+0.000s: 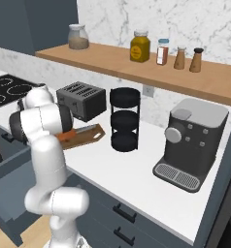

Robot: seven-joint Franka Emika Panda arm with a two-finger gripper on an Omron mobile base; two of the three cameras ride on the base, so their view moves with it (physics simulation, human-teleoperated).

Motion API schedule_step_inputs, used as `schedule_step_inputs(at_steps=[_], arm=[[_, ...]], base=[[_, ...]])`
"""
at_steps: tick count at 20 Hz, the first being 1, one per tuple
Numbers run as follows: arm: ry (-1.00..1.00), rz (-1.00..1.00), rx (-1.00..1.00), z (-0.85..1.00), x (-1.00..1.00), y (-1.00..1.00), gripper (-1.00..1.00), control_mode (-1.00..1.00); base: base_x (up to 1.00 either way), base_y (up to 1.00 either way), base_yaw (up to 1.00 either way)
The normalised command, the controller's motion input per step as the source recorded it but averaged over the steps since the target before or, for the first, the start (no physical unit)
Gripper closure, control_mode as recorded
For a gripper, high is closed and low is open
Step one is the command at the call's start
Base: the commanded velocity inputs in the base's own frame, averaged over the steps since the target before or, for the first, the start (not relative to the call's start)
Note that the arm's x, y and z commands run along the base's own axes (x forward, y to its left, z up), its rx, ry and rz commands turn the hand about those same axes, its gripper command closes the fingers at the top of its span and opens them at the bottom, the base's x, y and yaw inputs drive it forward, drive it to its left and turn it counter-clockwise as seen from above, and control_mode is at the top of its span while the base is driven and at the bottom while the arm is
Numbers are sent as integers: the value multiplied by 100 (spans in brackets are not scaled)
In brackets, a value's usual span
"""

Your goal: Pick up the knife from the drawer and place it on the cutting board. Then place the meat from the plate to the cutting board.

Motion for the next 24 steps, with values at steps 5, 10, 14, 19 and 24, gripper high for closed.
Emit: schedule_step_inputs(at_steps=[5, 10, 14, 19, 24], arm=[[-7, 53, -11, 20, 22, 35, -100, -100], [-11, 42, -7, -5, 10, 28, -100, -100], [-3, 45, 0, -11, 16, 28, -100, -100], [0, 38, 0, -23, 41, 16, -100, -100], [0, 33, 0, -13, 39, 13, -100, -100]], base=[[0, 0, 0], [0, 0, 0], [0, 0, 0], [0, 0, 0], [0, 0, 0]])
